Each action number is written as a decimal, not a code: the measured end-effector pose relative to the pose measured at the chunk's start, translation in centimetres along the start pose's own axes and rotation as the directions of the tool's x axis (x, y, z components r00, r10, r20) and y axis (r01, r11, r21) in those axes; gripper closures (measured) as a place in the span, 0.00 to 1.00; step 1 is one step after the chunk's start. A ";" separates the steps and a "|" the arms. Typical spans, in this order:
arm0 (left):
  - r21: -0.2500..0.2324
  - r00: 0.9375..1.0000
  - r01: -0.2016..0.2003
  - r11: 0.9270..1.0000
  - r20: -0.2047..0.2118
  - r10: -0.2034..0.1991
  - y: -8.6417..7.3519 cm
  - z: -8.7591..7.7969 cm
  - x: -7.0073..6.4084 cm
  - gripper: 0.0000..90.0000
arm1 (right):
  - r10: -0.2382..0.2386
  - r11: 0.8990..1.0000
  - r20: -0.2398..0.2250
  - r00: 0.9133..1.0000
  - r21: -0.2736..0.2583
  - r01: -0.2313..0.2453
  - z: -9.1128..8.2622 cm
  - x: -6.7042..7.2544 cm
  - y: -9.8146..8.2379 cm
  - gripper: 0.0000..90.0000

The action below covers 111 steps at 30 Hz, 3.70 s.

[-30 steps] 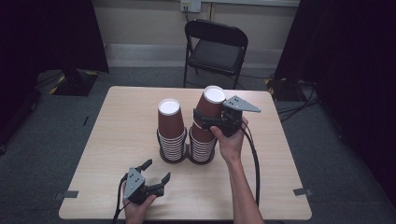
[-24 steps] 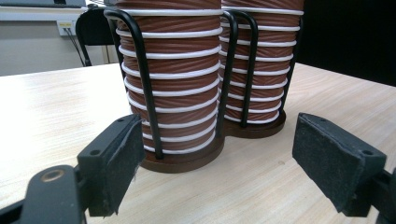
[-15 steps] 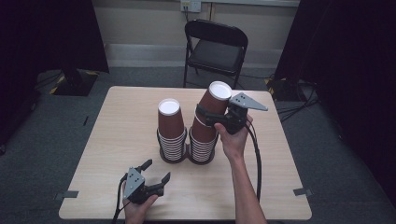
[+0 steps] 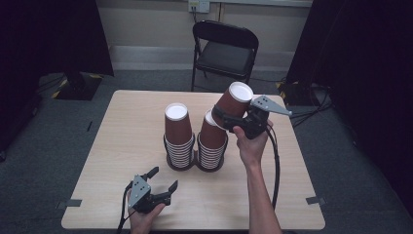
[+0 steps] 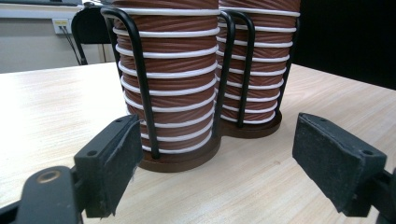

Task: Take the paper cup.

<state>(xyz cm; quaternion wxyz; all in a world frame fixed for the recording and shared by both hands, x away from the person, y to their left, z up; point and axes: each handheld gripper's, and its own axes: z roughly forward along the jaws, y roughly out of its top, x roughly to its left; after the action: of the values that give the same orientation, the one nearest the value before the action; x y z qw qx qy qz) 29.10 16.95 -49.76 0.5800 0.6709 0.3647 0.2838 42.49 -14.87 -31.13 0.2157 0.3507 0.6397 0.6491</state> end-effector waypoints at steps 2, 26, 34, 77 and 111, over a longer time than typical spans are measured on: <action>0.002 1.000 0.003 1.000 0.007 -0.003 0.0 0.1 0.0 0.17 | 0.001 1.000 0.008 1.000 -0.002 -0.001 -0.4 -0.2 0.1 0.15; -0.006 0.998 0.068 0.998 0.006 -0.067 0.0 0.3 0.3 0.22 | 0.006 0.999 0.141 0.990 0.042 -0.012 -5.9 -2.1 -1.1 0.15; 0.000 0.997 0.074 0.997 0.031 -0.074 0.2 0.5 0.1 0.28 | 0.022 0.997 0.160 0.987 0.068 -0.034 -6.9 -1.4 -3.5 0.15; -0.043 0.980 0.030 0.999 0.196 -0.021 0.6 1.8 -0.8 0.38 | 0.302 0.941 -0.012 0.953 0.162 -0.296 -6.8 2.8 -14.8 0.16; -0.122 0.958 -0.058 0.991 0.273 0.090 0.6 3.0 -2.9 0.54 | 0.552 0.826 -0.119 0.825 0.209 -0.523 -5.1 5.2 -17.4 0.15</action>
<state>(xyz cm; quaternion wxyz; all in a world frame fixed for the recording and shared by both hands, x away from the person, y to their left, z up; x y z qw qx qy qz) 29.92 12.82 -49.58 0.6513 0.6835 0.2378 0.2283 32.39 -12.96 -46.95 -0.0633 0.4757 0.5830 0.6556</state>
